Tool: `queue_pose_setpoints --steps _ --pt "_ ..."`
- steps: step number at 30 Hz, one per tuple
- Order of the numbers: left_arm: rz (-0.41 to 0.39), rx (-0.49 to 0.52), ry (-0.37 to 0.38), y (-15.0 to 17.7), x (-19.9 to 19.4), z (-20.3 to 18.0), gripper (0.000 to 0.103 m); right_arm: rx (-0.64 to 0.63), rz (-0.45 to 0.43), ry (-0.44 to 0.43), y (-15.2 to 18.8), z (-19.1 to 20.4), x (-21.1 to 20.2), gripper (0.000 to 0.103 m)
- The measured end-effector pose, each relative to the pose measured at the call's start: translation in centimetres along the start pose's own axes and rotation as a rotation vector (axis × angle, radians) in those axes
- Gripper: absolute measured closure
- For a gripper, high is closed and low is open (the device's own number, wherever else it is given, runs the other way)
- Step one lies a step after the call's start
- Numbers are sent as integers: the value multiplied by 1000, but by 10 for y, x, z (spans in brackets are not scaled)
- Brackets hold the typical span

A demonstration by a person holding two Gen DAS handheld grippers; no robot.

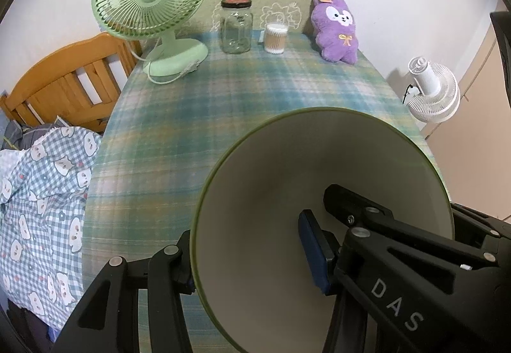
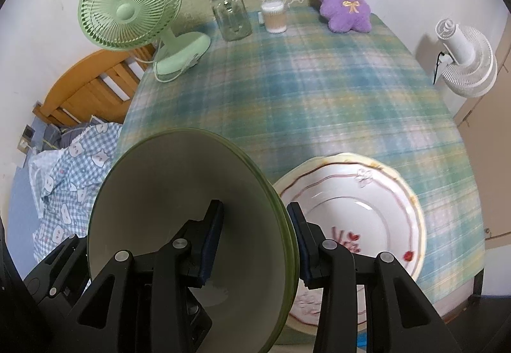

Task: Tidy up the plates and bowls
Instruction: 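Lower the held bowl with both grippers into the bowl on the plates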

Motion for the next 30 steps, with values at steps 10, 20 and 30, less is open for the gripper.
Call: queue_pose_setpoints --steps 10,20,30 --pt "16 -15 0 0 14 -49 50 -3 16 6 -1 -51 -3 59" --pt "66 -49 -5 11 37 -89 50 -15 71 10 5 -93 9 59" --pt "121 -90 -27 24 59 -105 50 -33 127 -9 15 -116 29 59"
Point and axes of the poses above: each gripper's, at about its wrist camera, not at the fingertips, and x roughly the way its jaws point, z to its left, y to its underside, the point moved 9 cm from there along x, roughly the way its jaws point, and after that the axes turned 4 degrees about y, right-handed, at the moved point
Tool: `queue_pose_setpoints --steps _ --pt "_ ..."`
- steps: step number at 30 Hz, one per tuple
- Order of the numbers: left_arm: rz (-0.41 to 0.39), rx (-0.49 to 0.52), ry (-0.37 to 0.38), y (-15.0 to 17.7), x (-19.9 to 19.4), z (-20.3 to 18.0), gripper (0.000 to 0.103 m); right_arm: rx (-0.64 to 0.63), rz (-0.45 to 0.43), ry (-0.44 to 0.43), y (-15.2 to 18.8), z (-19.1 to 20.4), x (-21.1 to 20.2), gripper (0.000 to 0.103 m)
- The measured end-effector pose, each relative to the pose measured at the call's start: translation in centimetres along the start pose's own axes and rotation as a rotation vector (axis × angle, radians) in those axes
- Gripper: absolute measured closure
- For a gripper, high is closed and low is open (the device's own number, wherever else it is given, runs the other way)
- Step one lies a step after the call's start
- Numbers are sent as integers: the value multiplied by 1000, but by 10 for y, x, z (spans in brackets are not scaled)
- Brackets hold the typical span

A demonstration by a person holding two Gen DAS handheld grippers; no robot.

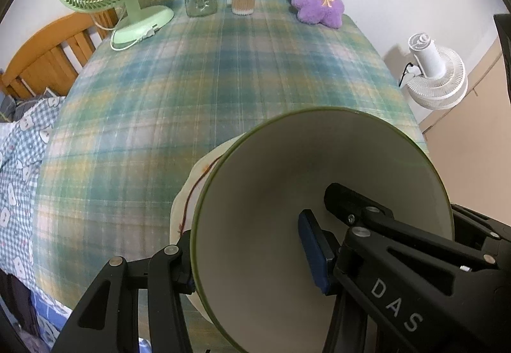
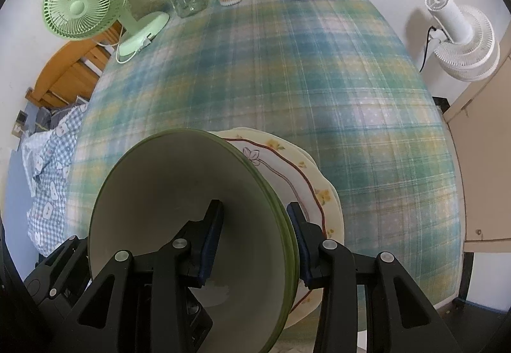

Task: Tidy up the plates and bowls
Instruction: 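Lower the held bowl with both grippers into the bowl on the plates, then open both grippers to release the bowl onto the stack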

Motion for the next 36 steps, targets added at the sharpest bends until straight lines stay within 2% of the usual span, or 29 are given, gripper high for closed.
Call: queue_pose_setpoints --steps 11,20,23,25,28,30,36 --pt "-7 -22 -53 -2 6 4 50 -32 8 -40 -5 4 11 59" --pt "-21 -29 -45 -6 9 8 50 -44 7 -34 -8 6 13 59" --pt "-17 -34 -37 -5 10 7 46 -56 3 -26 -9 6 12 58" --pt "-10 -42 -41 -4 11 9 35 -59 4 -13 -8 4 12 56" --pt "-10 -57 -45 -2 9 12 26 -61 4 15 -6 0 9 49" --pt "-21 -56 -44 -2 4 13 23 -69 -9 46 -7 -2 4 42" --pt "-80 -27 -59 -10 -20 14 23 -81 -65 70 -15 -2 -17 32"
Point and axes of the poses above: each gripper's, at about its wrist camera, not at the fingertips, and x roughly the way its jaws point, z to its left, y to its underside, the point moved 9 cm from there along x, roughly the way its jaws point, and after that the axes turned 4 degrees about y, right-handed, at the moved point
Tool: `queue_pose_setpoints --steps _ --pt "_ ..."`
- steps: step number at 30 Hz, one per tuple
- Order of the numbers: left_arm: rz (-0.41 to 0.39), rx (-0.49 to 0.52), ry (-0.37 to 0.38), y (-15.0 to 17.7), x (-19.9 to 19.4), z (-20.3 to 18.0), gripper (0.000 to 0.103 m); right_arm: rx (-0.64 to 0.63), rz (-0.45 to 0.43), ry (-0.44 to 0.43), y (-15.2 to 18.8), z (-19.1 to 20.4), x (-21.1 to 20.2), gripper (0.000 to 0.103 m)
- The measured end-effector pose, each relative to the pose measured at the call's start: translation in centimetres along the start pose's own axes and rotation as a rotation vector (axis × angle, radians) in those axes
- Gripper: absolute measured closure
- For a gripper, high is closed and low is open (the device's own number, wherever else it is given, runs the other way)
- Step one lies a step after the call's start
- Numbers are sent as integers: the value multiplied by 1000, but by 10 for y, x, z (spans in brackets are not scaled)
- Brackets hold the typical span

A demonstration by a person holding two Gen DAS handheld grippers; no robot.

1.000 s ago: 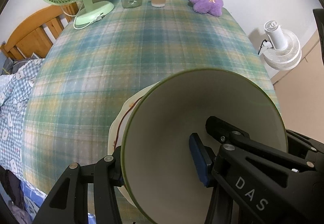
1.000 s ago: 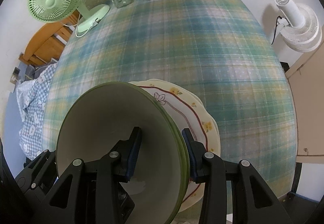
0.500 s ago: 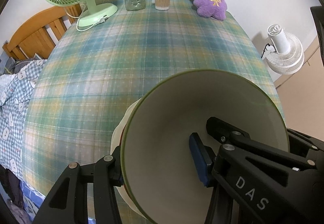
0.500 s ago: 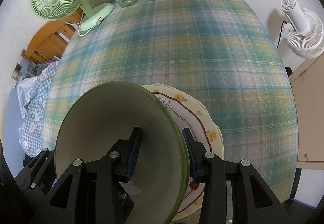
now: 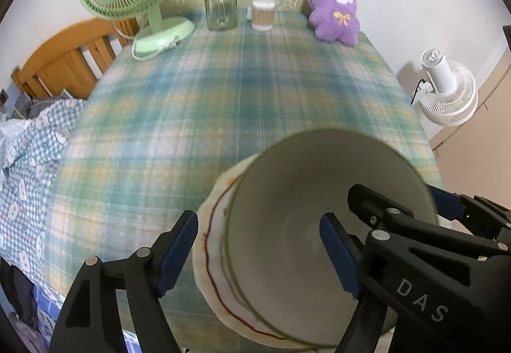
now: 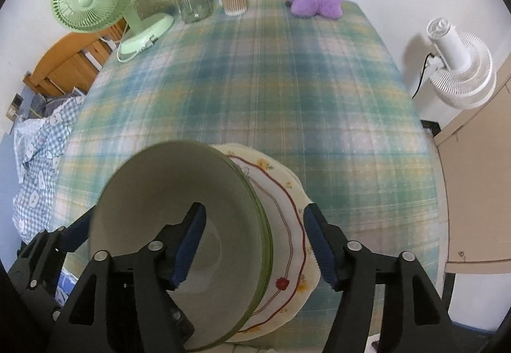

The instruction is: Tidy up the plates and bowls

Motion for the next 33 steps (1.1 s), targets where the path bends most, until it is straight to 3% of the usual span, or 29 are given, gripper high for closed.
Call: queue_pose_setpoints --steps 3,13,24,33 --pt "-41 13 -9 -7 -15 4 20 -3 -42 6 -6 2 -15 27" --pt "-189 73 -12 -31 -65 29 8 -1 -199 58 -23 25 -70 27" --pt "-305 132 18 -45 -115 87 7 104 -333 103 -21 71 -120 27" --pt "-384 157 25 -35 -138 127 4 146 -411 140 -5 106 -144 27"
Point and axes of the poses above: each gripper's, at about its wrist camera, not at the fingertips, and x roughly the way its jaws point, z to its left, y to its underside, the point moved 9 cm from there along x, roughly the way its jaws point, and after that the axes turned 4 degrees about y, right-handed, at the moved point
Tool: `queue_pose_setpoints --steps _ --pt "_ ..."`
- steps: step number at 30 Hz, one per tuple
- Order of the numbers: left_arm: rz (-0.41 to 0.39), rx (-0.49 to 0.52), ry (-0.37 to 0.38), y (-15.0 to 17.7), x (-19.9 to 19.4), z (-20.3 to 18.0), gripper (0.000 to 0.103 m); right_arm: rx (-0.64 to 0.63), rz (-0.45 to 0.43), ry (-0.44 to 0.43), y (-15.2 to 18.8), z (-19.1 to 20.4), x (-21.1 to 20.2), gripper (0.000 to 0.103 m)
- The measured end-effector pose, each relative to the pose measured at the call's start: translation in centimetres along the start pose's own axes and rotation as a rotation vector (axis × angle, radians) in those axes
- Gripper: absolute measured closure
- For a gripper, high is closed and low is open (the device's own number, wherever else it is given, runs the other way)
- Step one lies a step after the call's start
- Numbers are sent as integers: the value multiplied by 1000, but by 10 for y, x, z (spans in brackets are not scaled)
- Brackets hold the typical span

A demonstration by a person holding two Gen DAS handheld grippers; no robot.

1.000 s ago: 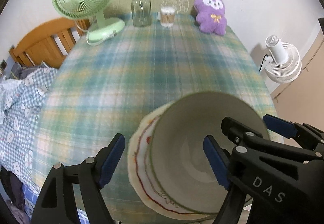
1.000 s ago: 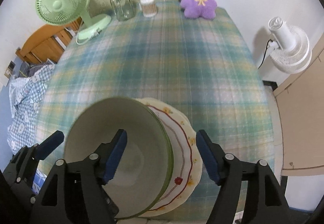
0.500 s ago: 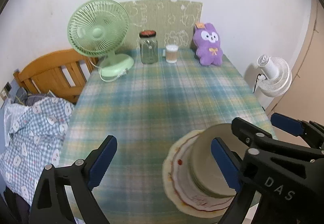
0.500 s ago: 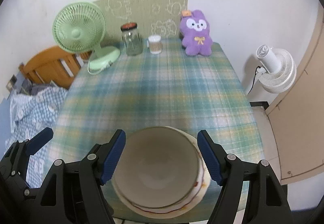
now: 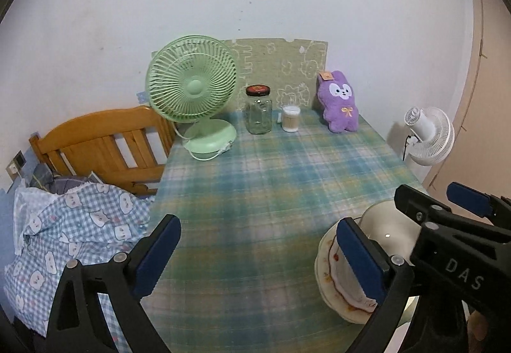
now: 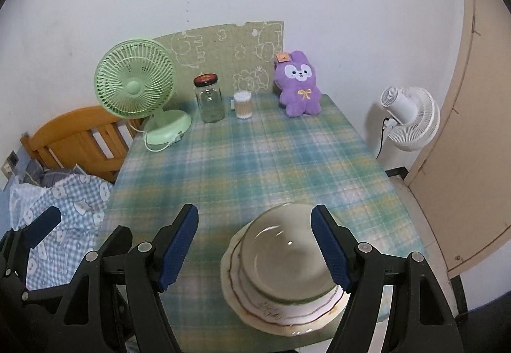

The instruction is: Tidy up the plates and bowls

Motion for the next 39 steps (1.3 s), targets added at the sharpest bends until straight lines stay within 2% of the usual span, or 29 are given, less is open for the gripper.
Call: queue_pose_setpoints --steps 5,11,14,17,24,32,39 --pt "-25 -3 -13 11 -8 11 4 -6 -15 1 11 7 -9 27" --pt "-108 5 -67 33 -16 19 0 1 -68 2 32 5 -8 27" --pt "-110 -14 -51 49 -16 16 0 -3 -88 -13 46 2 -7 26" --pt "-125 -9 -62 62 -17 10 0 -6 -114 -17 58 -1 -8 14" --pt "-122 -34 -39 91 -19 6 0 -7 -159 -27 89 -10 -14 9" --pt "-158 -57 -55 115 -25 16 0 -1 -208 -39 113 -15 -16 7" --pt "-178 -98 -70 118 -32 35 0 -2 -237 -38 117 -13 -23 7"
Point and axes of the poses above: each gripper's, at about its wrist camera, not at the fingertips, and x roughly the way its jaws point, z to its left, y to its underside, the point moved 9 cm from there along x, roughly the way its jaws point, and after that the axes turned 4 degrees about y, right-handed, at the moved point
